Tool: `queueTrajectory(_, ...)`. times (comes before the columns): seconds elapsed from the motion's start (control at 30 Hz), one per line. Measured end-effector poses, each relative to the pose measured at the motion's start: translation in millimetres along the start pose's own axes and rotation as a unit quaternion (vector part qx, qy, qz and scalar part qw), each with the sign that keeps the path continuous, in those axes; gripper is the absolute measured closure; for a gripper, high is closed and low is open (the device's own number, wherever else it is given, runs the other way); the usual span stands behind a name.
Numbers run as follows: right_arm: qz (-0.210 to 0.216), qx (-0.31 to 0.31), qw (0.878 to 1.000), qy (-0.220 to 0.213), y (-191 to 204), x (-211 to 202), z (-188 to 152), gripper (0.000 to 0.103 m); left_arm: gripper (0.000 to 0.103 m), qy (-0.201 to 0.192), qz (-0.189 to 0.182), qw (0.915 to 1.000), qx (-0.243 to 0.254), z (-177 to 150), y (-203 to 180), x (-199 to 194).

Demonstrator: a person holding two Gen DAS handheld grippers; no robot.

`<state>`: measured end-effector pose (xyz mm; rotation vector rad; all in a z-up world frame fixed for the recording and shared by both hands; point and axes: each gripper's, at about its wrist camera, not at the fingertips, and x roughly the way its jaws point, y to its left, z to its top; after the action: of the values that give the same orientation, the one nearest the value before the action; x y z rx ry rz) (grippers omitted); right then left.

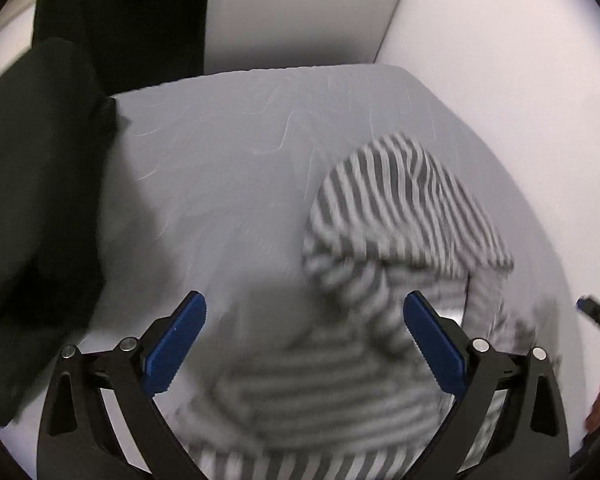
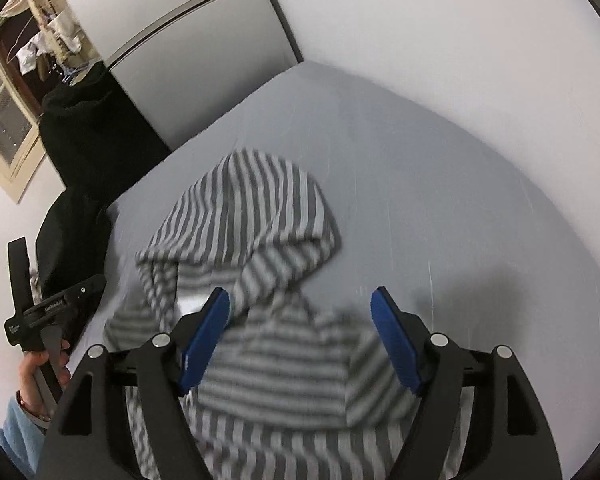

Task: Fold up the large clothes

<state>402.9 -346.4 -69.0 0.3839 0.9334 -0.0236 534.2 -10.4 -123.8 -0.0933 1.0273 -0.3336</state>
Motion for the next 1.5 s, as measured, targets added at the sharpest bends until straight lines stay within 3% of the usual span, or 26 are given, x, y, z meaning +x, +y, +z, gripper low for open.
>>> queueTrajectory(0.17,-0.002,0.011,1.000,0.005,-9,42,26,0.029,0.006,0.025,-0.006,0.9991,-0.033,29,0,51)
queueTrajectory(0.43,-0.011,-0.013,0.999,0.050,-2,122,39,0.029,0.006,0.076,0.011,0.9970,0.011,39,-17,108)
queueTrajectory(0.57,-0.016,-0.020,0.997,0.069,0,149,40,0.029,0.006,0.087,0.008,0.9960,0.018,41,-17,117)
queueTrajectory(0.63,-0.009,-0.018,0.997,0.076,-2,158,41,0.039,0.007,0.089,0.002,0.9959,0.018,43,-16,118)
queueTrajectory(0.7,-0.004,-0.020,0.996,0.083,-1,166,40,0.056,0.020,0.094,0.008,0.9952,0.026,45,-16,119)
queueTrajectory(0.77,-0.002,-0.026,0.996,0.089,2,169,37,0.064,0.042,0.099,0.009,0.9944,0.037,46,-19,119)
queueTrajectory(0.8,-0.005,-0.031,0.996,0.087,4,169,36,0.069,0.051,0.104,-0.001,0.9937,0.040,46,-22,117)
queueTrajectory(0.83,-0.010,-0.034,0.996,0.085,7,170,36,0.071,0.069,0.107,-0.008,0.9934,0.041,46,-22,114)
queueTrajectory(0.93,-0.028,-0.055,0.995,0.076,20,166,33,0.083,0.082,0.104,0.000,0.9931,0.054,47,-32,108)
queueTrajectory(1.1,-0.036,-0.079,0.995,0.051,35,147,33,0.089,0.086,0.087,0.015,0.9934,0.073,42,-46,94)
queueTrajectory(1.37,-0.027,-0.139,0.990,-0.004,59,87,28,0.090,0.089,0.006,0.040,0.9929,0.112,23,-57,36)
queueTrajectory(1.5,-0.022,-0.151,0.988,-0.031,64,53,15,0.093,0.089,-0.043,0.037,0.9926,0.108,6,-60,-8)
